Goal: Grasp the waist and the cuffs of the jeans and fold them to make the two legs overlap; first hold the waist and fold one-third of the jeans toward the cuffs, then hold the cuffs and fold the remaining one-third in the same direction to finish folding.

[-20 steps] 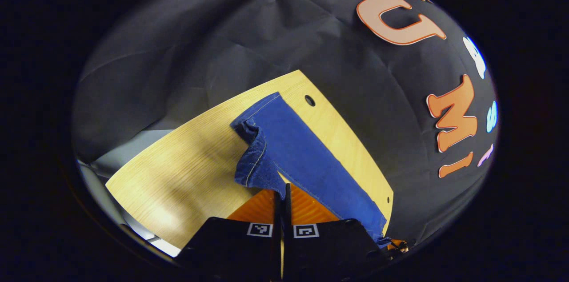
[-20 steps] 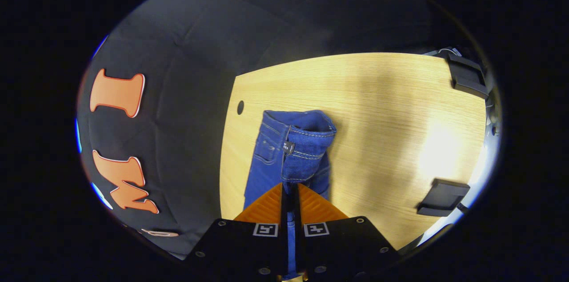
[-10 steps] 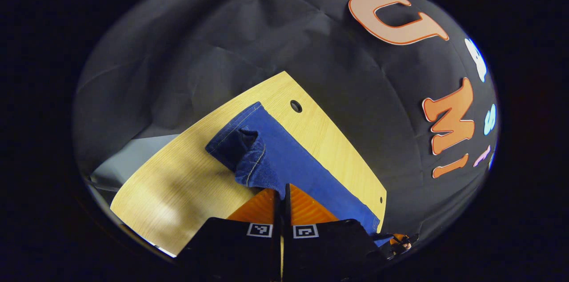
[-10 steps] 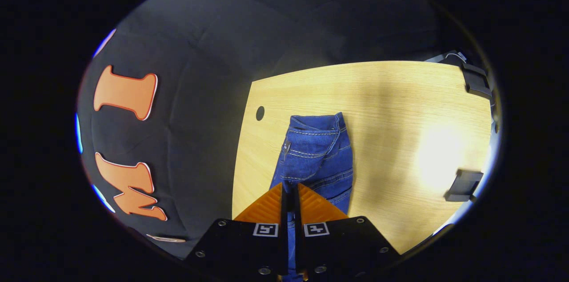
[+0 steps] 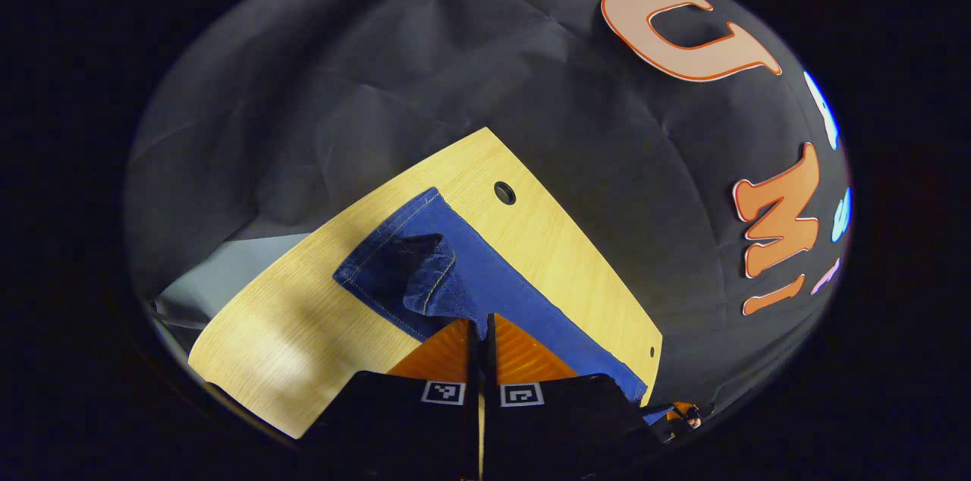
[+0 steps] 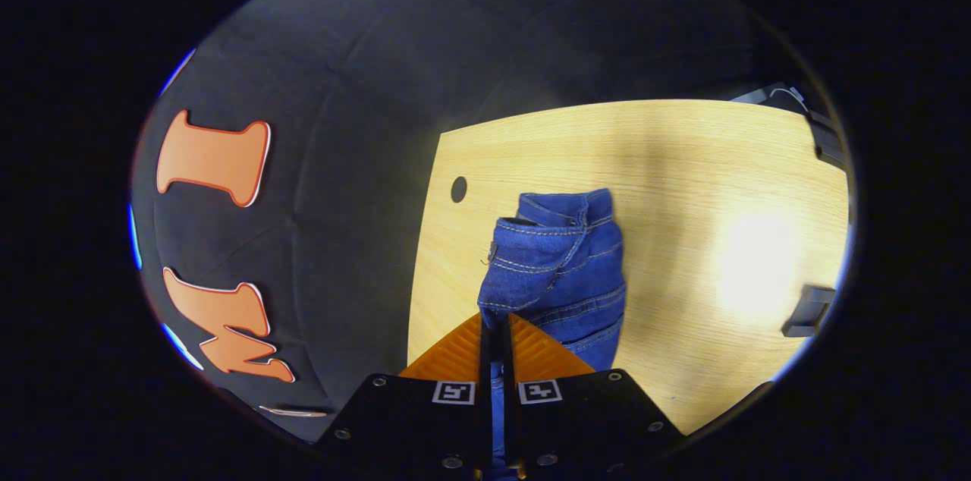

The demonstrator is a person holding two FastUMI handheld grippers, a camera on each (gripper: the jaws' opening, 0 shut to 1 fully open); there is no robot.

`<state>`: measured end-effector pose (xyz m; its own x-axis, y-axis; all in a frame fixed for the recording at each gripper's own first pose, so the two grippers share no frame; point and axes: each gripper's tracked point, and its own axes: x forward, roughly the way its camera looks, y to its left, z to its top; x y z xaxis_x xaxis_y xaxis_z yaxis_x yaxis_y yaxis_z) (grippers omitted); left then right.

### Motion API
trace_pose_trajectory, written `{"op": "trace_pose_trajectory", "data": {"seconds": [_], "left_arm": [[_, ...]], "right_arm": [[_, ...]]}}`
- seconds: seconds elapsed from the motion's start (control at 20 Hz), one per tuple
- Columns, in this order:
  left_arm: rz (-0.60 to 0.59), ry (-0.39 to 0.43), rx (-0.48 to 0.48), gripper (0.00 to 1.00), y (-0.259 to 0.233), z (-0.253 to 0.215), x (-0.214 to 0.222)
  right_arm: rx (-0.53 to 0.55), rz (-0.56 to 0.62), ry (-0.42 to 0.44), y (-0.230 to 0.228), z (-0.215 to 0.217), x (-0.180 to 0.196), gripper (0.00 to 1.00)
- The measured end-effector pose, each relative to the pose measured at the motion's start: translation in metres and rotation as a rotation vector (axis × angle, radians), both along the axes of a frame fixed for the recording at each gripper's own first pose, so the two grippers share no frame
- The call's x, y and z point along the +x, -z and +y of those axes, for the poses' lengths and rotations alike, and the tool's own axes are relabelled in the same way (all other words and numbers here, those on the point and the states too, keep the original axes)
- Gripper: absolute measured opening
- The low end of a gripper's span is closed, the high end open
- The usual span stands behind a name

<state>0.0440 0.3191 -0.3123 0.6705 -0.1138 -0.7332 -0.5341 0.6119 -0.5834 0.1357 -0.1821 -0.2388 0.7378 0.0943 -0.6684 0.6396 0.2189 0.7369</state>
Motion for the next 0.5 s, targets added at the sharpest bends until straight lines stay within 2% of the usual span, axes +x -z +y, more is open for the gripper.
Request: {"op": "trace_pose_trajectory", "data": {"seconds": [0.5], "left_arm": [[0.169, -0.012, 0.074, 0.04, 0.049, 0.015, 0.049]], "right_arm": [[0.035, 0.055, -0.037, 0.029, -0.007, 0.069, 0.07]]}}
